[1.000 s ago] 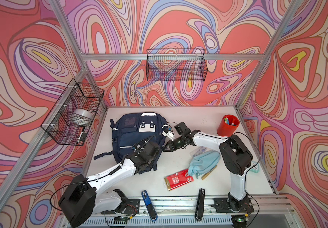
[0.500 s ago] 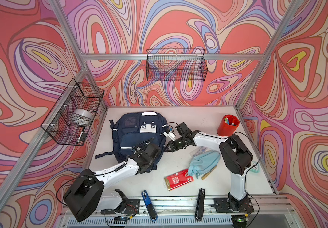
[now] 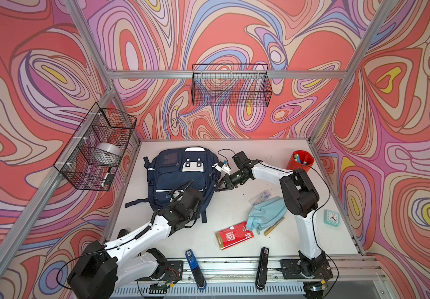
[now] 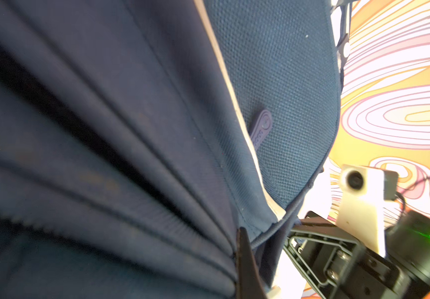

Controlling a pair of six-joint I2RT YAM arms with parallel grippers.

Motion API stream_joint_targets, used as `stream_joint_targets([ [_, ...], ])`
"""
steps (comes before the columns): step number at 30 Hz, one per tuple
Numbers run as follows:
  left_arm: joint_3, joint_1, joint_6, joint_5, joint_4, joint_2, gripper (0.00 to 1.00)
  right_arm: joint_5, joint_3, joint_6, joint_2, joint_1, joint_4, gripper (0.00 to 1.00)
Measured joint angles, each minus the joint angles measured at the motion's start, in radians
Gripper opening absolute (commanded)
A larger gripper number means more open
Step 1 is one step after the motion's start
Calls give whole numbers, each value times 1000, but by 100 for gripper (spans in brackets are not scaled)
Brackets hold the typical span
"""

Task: Pack books, pencil case, and school supplies into a backpack
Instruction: Zip the student bag at the center of the table.

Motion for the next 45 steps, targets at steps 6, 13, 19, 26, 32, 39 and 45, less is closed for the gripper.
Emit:
stream_joint_targets([
  [6,-1,7,19,26,-4,59,0,95,-3,-10,0,-1,19,30],
  [13,-1,11,26,42,-5,100,0,280,-61,-31,-49,8,66,35],
  [19,-1,11,26,42,-5,100,0,366,-107,-61,-105,30,77,54],
  [26,-1,11,29,42,-6,97,0,449,-233,-103,-207,74,92,68],
  [32,1,11,30,42,-13,90,0,517,-256,-127,-194,169,153,62],
  [39,3,11,34,42,-26,65,0,541,-260,-129,-141,164,235,55],
  [45,3,11,34,42,-30,65,0,535,-303,-129,-141,162,312,55],
])
